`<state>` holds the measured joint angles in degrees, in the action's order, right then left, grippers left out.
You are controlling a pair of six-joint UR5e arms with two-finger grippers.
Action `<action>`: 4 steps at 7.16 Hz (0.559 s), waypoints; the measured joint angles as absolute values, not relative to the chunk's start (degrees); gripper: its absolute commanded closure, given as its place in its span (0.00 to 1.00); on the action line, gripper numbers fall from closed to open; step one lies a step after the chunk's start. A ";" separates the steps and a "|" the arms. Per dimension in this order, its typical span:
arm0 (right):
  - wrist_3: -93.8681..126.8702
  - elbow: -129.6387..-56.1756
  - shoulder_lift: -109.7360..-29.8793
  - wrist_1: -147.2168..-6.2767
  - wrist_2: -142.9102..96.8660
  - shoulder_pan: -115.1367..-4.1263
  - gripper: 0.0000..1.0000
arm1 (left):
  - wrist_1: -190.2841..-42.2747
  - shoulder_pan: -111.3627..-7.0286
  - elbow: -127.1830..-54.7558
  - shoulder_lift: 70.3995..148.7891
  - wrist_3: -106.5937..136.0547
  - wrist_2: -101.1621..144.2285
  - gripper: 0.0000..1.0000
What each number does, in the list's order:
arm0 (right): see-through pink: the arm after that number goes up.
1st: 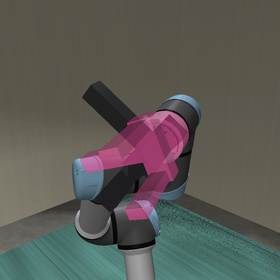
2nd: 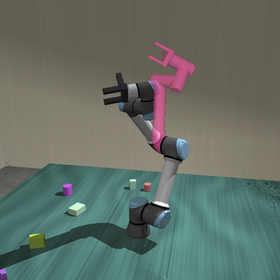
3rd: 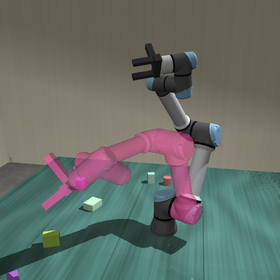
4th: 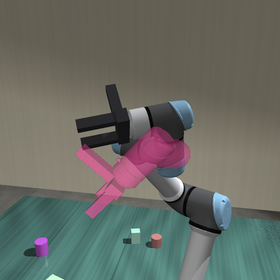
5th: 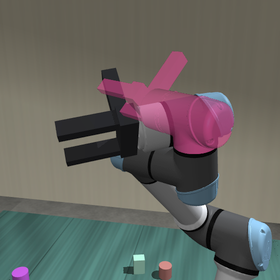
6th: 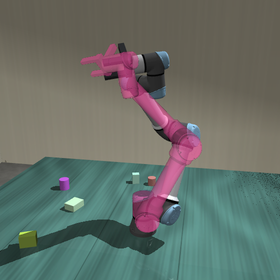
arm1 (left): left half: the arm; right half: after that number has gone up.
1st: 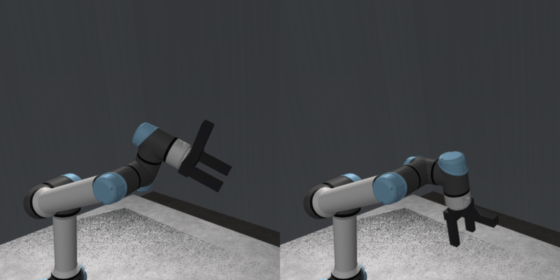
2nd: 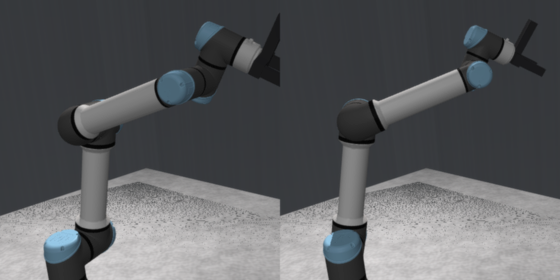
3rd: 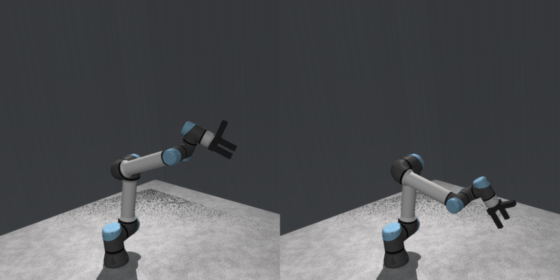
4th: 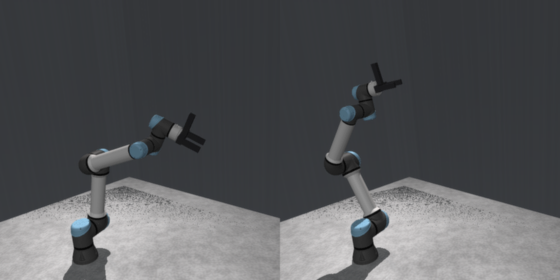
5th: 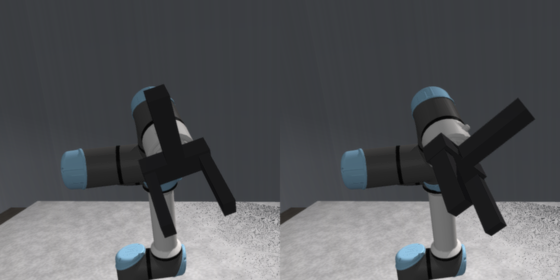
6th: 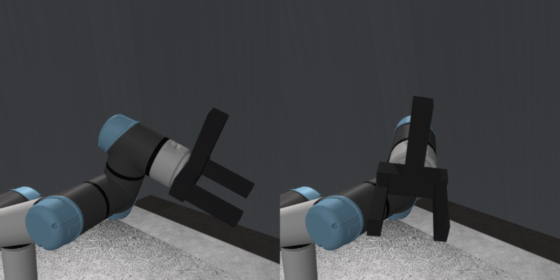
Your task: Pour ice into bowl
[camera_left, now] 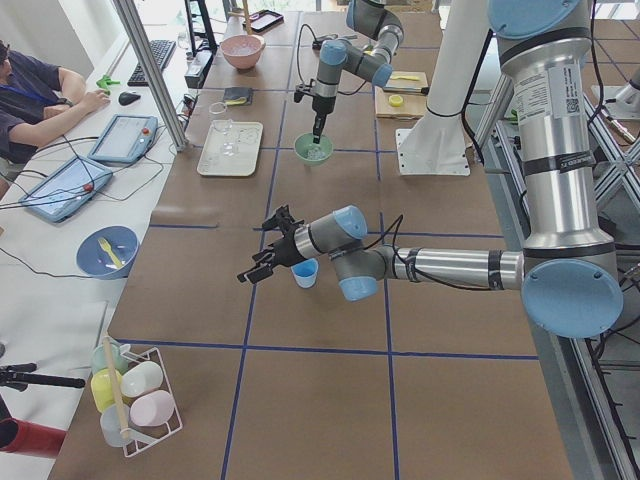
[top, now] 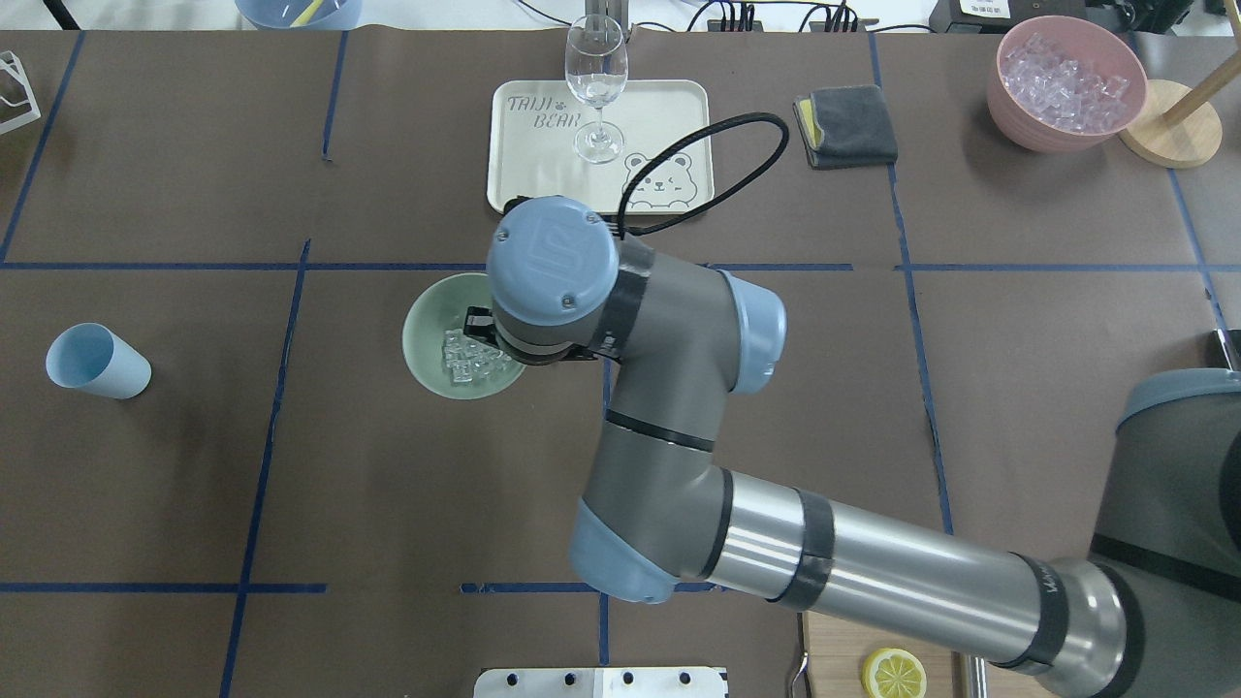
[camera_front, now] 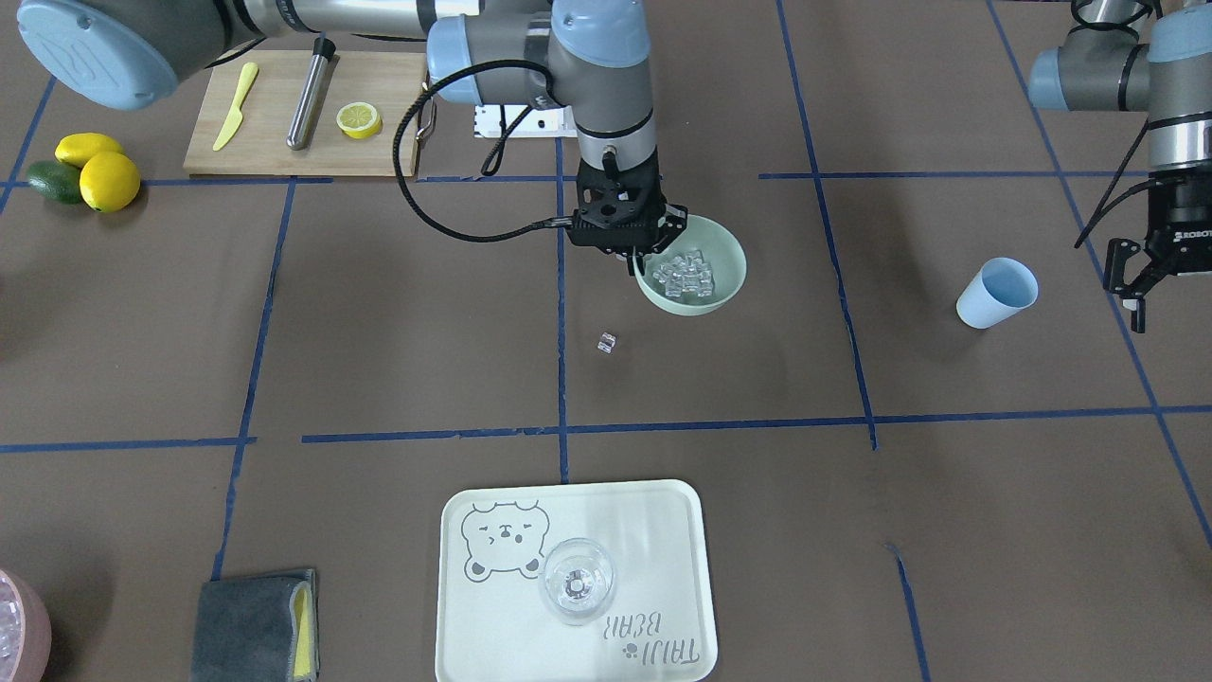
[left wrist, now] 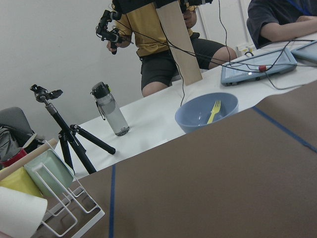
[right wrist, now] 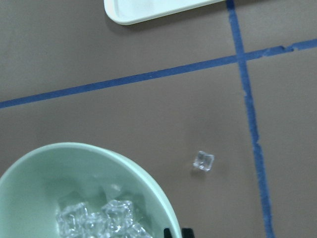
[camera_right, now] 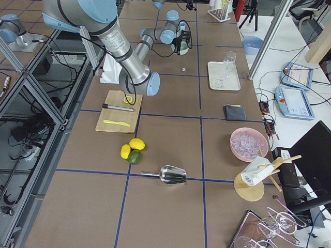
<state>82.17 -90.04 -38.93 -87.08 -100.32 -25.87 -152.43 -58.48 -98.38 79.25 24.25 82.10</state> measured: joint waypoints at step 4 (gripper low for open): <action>71.67 -105.08 -55.66 -88.69 -106.93 -33.96 1.00 | -131.03 -69.72 -102.20 83.50 15.15 106.26 0.00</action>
<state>71.67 -105.08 -55.66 -88.69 -106.93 -33.96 -131.03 -69.72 -102.20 83.50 15.15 106.26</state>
